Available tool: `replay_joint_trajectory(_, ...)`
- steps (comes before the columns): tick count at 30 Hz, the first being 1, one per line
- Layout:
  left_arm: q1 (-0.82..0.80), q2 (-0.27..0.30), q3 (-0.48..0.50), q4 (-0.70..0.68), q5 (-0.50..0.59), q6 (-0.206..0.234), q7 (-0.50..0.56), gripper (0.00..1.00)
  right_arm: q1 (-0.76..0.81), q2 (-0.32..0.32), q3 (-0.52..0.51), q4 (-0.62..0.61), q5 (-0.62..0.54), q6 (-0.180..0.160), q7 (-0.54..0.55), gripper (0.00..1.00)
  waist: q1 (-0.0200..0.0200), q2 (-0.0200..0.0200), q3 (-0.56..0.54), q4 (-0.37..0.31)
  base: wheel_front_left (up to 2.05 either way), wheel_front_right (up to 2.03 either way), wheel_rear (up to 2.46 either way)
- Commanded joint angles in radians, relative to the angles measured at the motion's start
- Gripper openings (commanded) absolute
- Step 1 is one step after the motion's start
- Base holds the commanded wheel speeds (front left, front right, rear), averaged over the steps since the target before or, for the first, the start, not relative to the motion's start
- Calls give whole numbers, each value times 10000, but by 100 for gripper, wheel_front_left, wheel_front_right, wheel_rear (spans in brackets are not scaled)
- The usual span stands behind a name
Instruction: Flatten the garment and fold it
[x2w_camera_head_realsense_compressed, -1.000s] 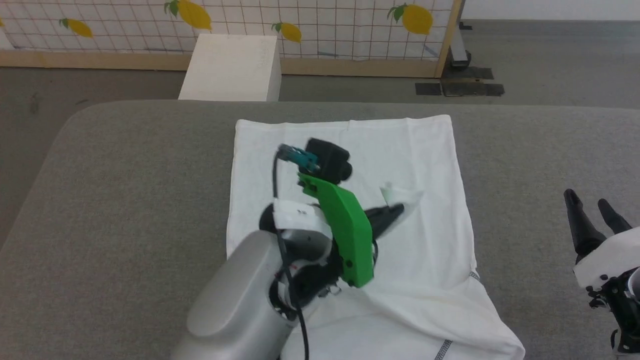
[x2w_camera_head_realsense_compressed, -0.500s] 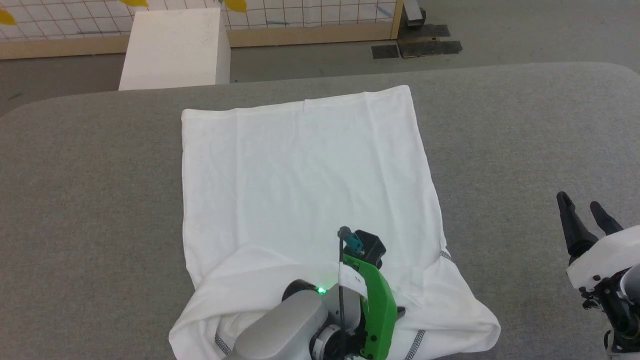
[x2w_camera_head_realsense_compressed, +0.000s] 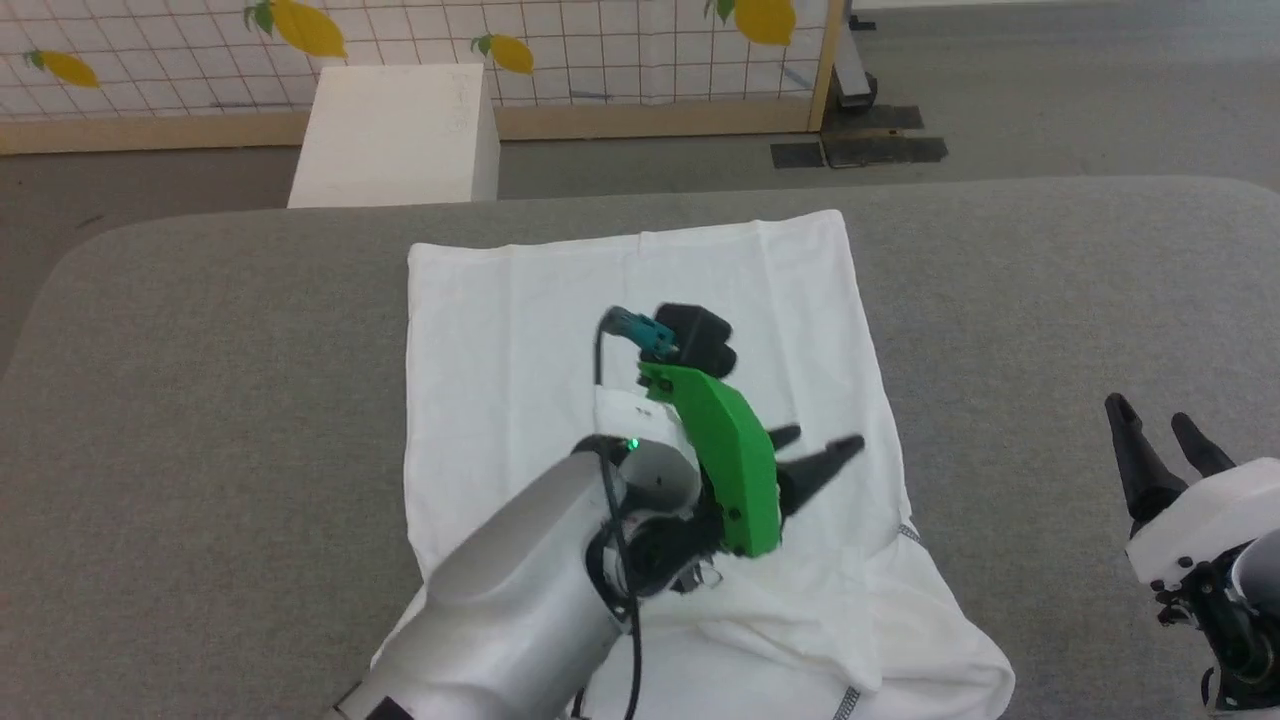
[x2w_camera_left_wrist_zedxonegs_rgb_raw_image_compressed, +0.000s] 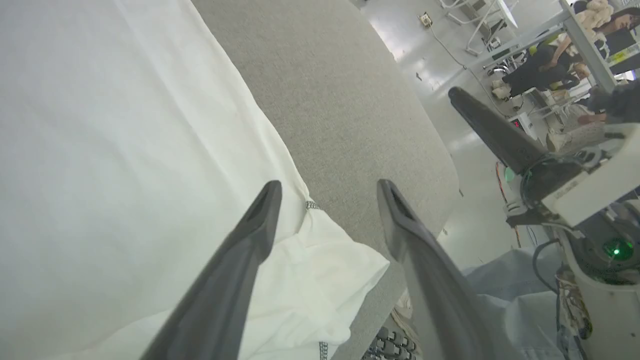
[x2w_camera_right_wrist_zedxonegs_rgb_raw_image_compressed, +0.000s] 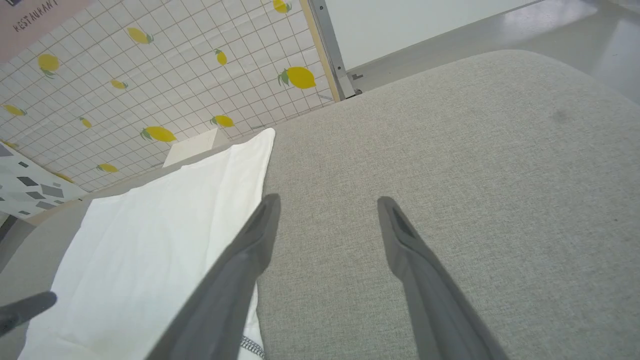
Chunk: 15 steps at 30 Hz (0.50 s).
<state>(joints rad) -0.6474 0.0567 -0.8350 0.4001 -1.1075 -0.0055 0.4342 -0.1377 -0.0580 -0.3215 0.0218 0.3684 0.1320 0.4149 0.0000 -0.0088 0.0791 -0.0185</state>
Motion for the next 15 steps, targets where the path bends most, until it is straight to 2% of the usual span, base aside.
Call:
replay_joint_trajectory(1,-227,197,428,-141,-53,74,-539,100,180,22,62,-23,-34,-13,-38,100,0,86,-248,274,0,0,0)
replay_joint_trajectory(4,-342,651,1209,-395,171,86,-1733,100,239,31,100,-91,-4,-13,-55,100,0,86,-328,416,0,0,0)
replay_joint_trajectory(8,-233,1578,2083,-705,862,315,-3459,100,264,40,227,-222,10,-13,-94,100,0,86,-384,548,0,0,0)
replay_joint_trajectory(12,289,2610,2821,-1025,1558,664,-5044,100,308,48,318,-347,22,-13,-86,100,0,86,-411,641,0,0,0)
replay_joint_trajectory(15,1015,3289,3295,-1209,1828,1063,-5840,100,336,54,368,-417,30,-13,-89,100,0,86,-412,698,0,0,0)
